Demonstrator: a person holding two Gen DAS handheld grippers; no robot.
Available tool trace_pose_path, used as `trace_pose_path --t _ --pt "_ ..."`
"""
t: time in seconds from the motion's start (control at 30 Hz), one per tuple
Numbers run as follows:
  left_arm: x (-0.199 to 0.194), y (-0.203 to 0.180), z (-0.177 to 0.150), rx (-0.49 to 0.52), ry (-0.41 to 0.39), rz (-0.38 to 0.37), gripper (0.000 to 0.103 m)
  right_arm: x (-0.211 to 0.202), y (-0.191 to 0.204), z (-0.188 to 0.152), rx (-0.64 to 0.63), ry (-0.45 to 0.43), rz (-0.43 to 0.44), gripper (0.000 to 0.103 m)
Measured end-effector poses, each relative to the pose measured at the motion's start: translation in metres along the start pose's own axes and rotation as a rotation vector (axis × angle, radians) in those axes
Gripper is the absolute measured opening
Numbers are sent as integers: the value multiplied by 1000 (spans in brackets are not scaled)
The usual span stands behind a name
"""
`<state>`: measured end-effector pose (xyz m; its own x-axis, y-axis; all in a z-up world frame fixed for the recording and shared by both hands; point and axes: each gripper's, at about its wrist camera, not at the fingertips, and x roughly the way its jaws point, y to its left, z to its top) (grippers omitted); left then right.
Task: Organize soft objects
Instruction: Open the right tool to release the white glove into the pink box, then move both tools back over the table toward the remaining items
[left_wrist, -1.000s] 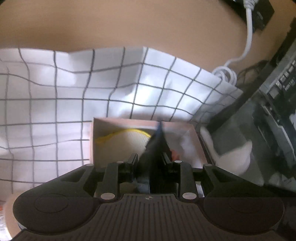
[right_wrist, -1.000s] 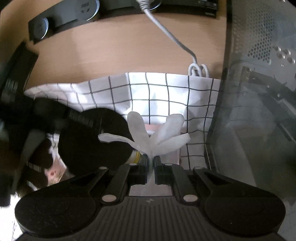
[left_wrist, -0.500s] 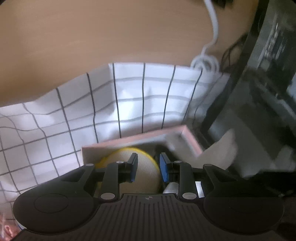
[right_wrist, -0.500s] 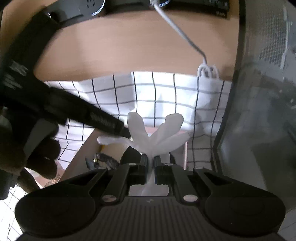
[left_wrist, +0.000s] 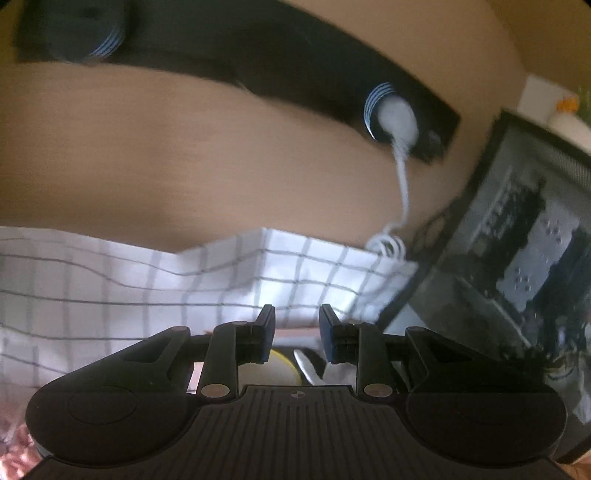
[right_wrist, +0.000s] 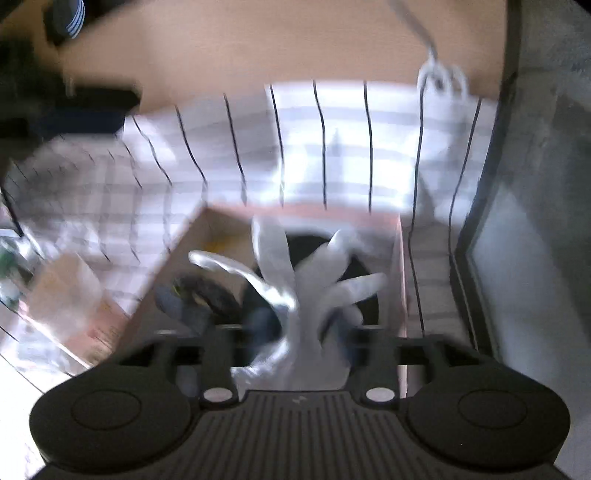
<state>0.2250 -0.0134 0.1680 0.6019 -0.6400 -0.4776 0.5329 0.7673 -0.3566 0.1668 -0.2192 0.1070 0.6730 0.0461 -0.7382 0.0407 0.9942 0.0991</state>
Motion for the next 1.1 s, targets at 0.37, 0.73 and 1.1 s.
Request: trace_pose_path --t 0.37,0.73,1.1 --pt "-94 76 -47 -152 -76 76 29 -84 2 17 57 -216 -6 79" --pt "-190 158 -163 -319 16 429 29 13 8 -13 131 247 -18 30" --pt "-201 180 -185 -347 64 413 29 -26 41 -10 -15 105 -112 52"
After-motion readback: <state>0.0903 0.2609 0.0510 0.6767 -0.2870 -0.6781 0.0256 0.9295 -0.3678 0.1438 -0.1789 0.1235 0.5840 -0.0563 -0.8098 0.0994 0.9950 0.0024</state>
